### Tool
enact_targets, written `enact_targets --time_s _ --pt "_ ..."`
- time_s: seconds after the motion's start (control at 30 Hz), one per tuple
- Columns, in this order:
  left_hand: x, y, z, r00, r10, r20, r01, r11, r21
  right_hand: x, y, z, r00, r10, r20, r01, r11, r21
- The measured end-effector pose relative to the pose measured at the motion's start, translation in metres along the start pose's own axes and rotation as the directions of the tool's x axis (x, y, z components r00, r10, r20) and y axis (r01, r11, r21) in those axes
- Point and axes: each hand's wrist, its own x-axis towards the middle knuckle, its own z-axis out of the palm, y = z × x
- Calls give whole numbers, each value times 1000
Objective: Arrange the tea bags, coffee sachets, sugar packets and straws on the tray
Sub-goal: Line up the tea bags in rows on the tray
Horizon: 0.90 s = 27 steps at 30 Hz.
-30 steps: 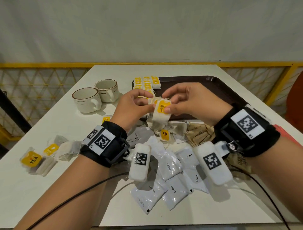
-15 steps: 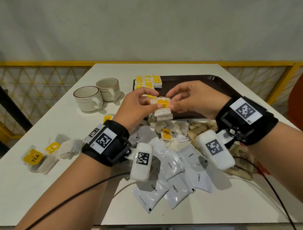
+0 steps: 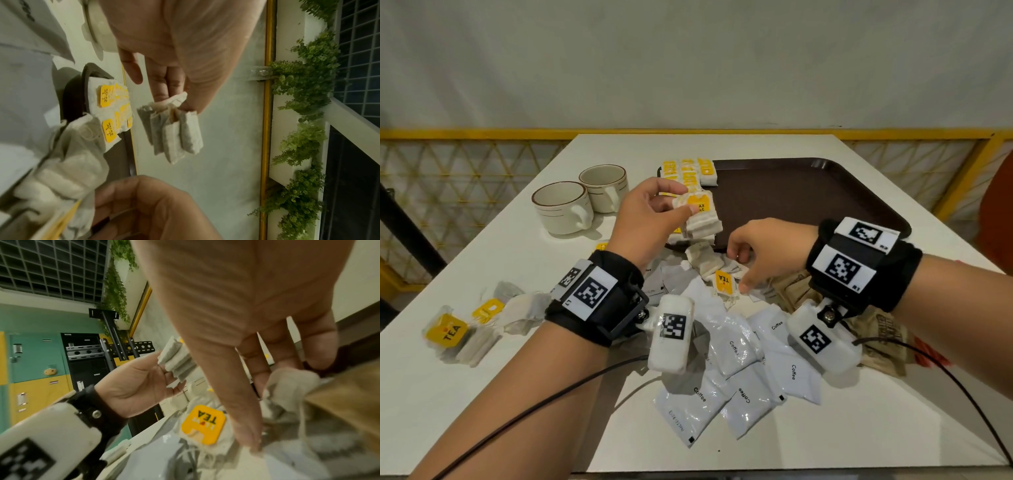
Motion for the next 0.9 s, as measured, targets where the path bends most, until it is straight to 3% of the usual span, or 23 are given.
enact_targets --time_s 0.4,0.5,0.6,0.73,0.9 --pt "-1 4 -1 1000 5 0 -5 1000 5 1 12 -10 974 -11 -225 26 998 64" --pt "-1 4 -1 1000 5 -1 -5 1000 7 -4 18 -21 973 -29 -229 47 996 72" --pt "-1 4 -1 1000 1 0 -1 1000 1 -12 19 -33 978 -117 -170 135 986 102" --pt "-1 3 -1 1000 -4 1 4 1000 3 -19 12 -40 966 -259 9 254 952 169" --pt "0 3 -1 1000 -4 -4 4 1000 14 -9 -1 -29 928 -328 175 336 942 -16"
